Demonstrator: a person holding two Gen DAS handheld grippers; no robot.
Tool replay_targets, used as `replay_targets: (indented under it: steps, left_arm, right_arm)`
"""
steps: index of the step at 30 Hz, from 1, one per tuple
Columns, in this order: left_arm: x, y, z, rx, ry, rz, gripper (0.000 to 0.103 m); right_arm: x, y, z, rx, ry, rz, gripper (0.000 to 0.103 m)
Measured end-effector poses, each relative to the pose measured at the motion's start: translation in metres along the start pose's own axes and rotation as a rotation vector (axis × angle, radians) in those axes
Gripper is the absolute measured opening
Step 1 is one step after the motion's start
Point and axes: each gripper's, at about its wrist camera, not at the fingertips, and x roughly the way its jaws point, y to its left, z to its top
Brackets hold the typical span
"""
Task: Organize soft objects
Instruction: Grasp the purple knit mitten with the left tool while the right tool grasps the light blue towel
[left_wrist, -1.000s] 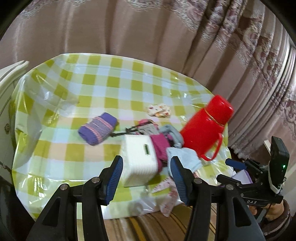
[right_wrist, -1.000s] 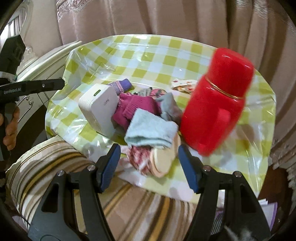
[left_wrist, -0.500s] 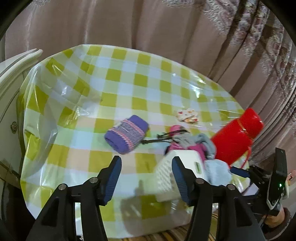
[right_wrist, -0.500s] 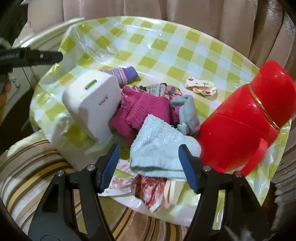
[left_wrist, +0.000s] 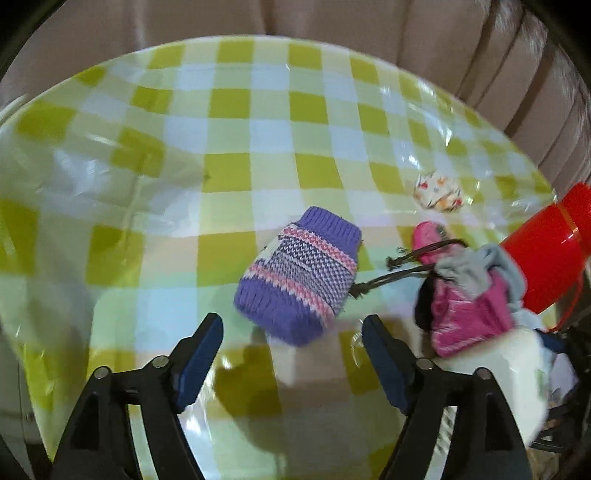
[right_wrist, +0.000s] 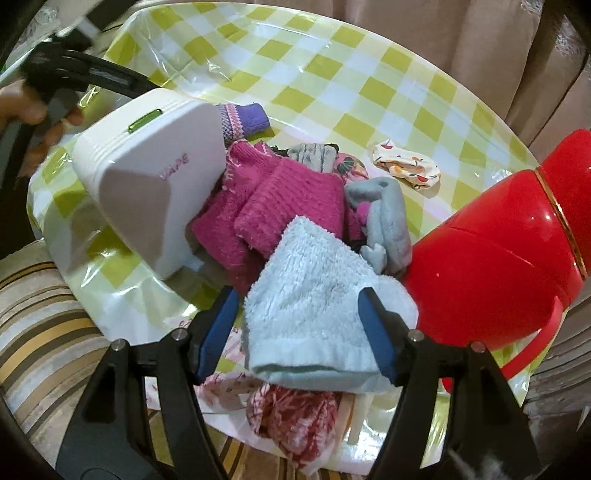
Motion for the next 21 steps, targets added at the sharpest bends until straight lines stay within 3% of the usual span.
replay_targets:
  steps: [2,8,13,14,15,21]
  left_arm:
    - [0.017,-0.003,0.008,0.036,0.029,0.016,0.080]
    - [0.051,-0.007,0.024,0.103,0.078,0.055,0.082]
    - [0.065,-0.001,0.026,0.089,0.099,0.036,0.081]
    - [0.065,-0.002,0.025,0.096,0.094,0.034,0.077]
    - [0.064,-0.003,0.024,0.107,0.090,0.019,0.068]
    - [0.055,-0.010,0.020,0.134,0.068,0.021,0.040]
  right_arm:
    - [0.004,-0.002,0.000,0.007,0.000,0.005,0.070]
    - [0.010,-0.010,-0.004,0.042,0.006,0.016,0.053]
    - [0.011,-0.012,-0.008,0.061,-0.002,0.021,0.034]
    - [0.011,-0.013,-0.009,0.064,-0.006,0.022,0.030]
    - [0.010,-0.014,-0.009,0.072,-0.013,0.022,0.028]
    - [-0.001,-0.021,-0.009,0.107,-0.055,0.030,0.023]
